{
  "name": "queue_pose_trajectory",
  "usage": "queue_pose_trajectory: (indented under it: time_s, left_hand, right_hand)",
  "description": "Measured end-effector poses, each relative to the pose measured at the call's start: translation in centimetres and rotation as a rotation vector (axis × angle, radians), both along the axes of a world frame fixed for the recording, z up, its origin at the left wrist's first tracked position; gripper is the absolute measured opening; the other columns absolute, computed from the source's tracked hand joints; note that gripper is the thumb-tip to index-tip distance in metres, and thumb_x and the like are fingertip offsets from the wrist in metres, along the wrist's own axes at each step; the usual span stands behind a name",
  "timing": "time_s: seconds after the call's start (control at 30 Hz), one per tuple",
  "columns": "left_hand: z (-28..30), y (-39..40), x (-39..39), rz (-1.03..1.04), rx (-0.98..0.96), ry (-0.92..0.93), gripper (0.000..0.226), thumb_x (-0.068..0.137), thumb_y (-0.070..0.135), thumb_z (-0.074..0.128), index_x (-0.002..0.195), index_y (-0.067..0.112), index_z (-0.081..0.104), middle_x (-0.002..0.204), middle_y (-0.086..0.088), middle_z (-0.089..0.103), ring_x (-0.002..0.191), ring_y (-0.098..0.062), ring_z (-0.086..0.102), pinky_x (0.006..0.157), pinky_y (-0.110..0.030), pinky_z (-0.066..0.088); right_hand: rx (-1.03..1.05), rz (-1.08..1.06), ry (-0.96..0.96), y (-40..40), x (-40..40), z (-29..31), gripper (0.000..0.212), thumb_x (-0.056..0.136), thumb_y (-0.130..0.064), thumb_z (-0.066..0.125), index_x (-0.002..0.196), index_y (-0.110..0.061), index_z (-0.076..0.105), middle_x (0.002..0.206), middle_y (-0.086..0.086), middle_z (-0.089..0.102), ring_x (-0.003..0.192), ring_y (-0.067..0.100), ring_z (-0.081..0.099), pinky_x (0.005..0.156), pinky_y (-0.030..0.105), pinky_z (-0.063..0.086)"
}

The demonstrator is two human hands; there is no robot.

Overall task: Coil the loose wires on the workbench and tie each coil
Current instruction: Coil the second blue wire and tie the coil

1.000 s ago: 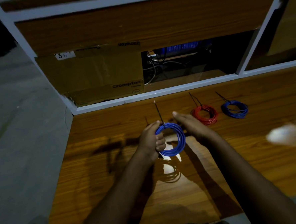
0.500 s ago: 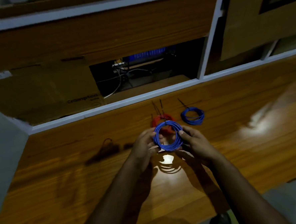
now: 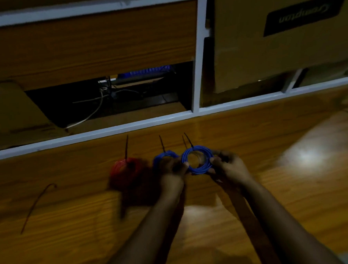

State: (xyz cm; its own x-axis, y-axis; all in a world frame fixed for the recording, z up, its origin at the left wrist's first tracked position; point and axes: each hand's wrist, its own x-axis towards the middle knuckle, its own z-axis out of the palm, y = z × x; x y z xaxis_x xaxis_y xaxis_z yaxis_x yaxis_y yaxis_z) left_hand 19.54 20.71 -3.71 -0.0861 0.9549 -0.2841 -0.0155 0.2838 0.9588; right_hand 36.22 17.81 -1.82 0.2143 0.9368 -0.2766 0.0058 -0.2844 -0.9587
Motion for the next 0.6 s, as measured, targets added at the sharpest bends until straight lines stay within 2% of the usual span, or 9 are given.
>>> queue_pose_trajectory:
  time_s: [0.07,0.17,0.2,0.3,0.33,0.4,0.47,0.53,0.6]
  left_hand:
    - [0.0,0.8,2.0,-0.011,0.028,0.151,0.03,0.093,0.009,0.066,0.122,0.002,0.062,0.116,-0.014,0.065,0.084,-0.011,0.061,0.064,-0.019,0.047]
    - [0.3,2.2,4.4,0.026,0.056,0.203,0.027,0.091,-0.002,0.064,0.116,-0.011,0.062,0.117,-0.028,0.063,0.097,-0.025,0.059,0.071,-0.018,0.037]
    - [0.2,2.4,4.9,0.035,0.07,0.231,0.026,0.091,-0.004,0.064,0.115,-0.013,0.062,0.117,-0.03,0.063,0.098,-0.025,0.057,0.068,-0.015,0.036]
    - [-0.7,2.7,5.5,0.069,0.083,0.288,0.025,0.09,-0.007,0.063,0.114,-0.013,0.06,0.117,-0.03,0.062,0.102,-0.03,0.058,0.058,-0.007,0.036]
    - [-1.1,2.7,5.5,0.074,0.086,0.293,0.025,0.09,-0.008,0.062,0.114,-0.013,0.06,0.117,-0.03,0.061,0.104,-0.031,0.058,0.06,-0.005,0.037]
    - [-1.7,2.6,5.6,0.072,0.114,0.316,0.025,0.09,-0.008,0.062,0.115,-0.012,0.061,0.116,-0.028,0.063,0.106,-0.031,0.059,0.066,-0.007,0.038]
    - [-1.7,2.4,5.8,0.044,0.144,0.334,0.022,0.092,-0.007,0.059,0.113,-0.012,0.062,0.112,-0.026,0.064,0.099,-0.029,0.058,0.066,-0.007,0.035]
    - [-1.5,2.0,6.2,0.043,0.173,0.36,0.021,0.097,0.002,0.057,0.111,-0.012,0.063,0.106,-0.022,0.064,0.092,-0.022,0.055,0.066,-0.01,0.033]
    - [-1.8,1.0,6.6,0.024,0.246,0.373,0.042,0.102,0.03,0.049,0.112,-0.008,0.064,0.104,-0.013,0.062,0.089,-0.014,0.055,0.075,-0.017,0.035]
  right_hand:
    - [-0.003,-0.029,-0.03,1.1,1.5,-0.5,0.022,0.096,-0.002,0.058,0.118,-0.002,0.061,0.097,0.007,0.068,0.074,0.007,0.068,0.054,0.016,0.052]
    - [0.012,-0.049,-0.072,2.6,3.0,-2.0,0.017,0.095,0.001,0.058,0.112,0.004,0.061,0.094,0.008,0.068,0.076,0.009,0.068,0.056,0.015,0.052]
    - [0.004,-0.054,-0.076,2.9,3.4,-2.6,0.016,0.095,0.0,0.059,0.111,0.002,0.061,0.092,0.009,0.068,0.079,0.015,0.069,0.058,0.02,0.054]
    - [-0.03,-0.086,-0.083,3.5,3.9,-4.5,0.012,0.091,-0.006,0.068,0.102,-0.01,0.064,0.09,0.013,0.071,0.081,0.031,0.069,0.068,0.045,0.059]
    - [-0.029,-0.097,-0.128,3.6,3.9,-5.0,0.012,0.089,-0.007,0.07,0.098,-0.012,0.065,0.087,0.011,0.07,0.08,0.03,0.068,0.068,0.044,0.058]
    - [-0.019,-0.14,-0.229,3.8,3.5,-5.0,0.013,0.087,-0.006,0.071,0.09,-0.015,0.063,0.083,0.005,0.067,0.077,0.021,0.065,0.062,0.029,0.051]
    - [0.006,-0.186,-0.366,3.9,3.0,-4.7,0.016,0.087,-0.008,0.071,0.081,-0.019,0.06,0.079,-0.001,0.064,0.074,0.015,0.061,0.058,0.02,0.043]
    - [0.08,-0.196,-0.402,3.7,2.9,-4.7,0.016,0.089,-0.017,0.069,0.078,-0.022,0.059,0.075,-0.004,0.064,0.072,0.014,0.061,0.063,0.019,0.044]
    - [0.195,-0.199,-0.405,2.6,2.7,-5.3,0.012,0.095,-0.031,0.062,0.085,-0.024,0.063,0.077,-0.005,0.067,0.074,0.014,0.065,0.064,0.033,0.052]
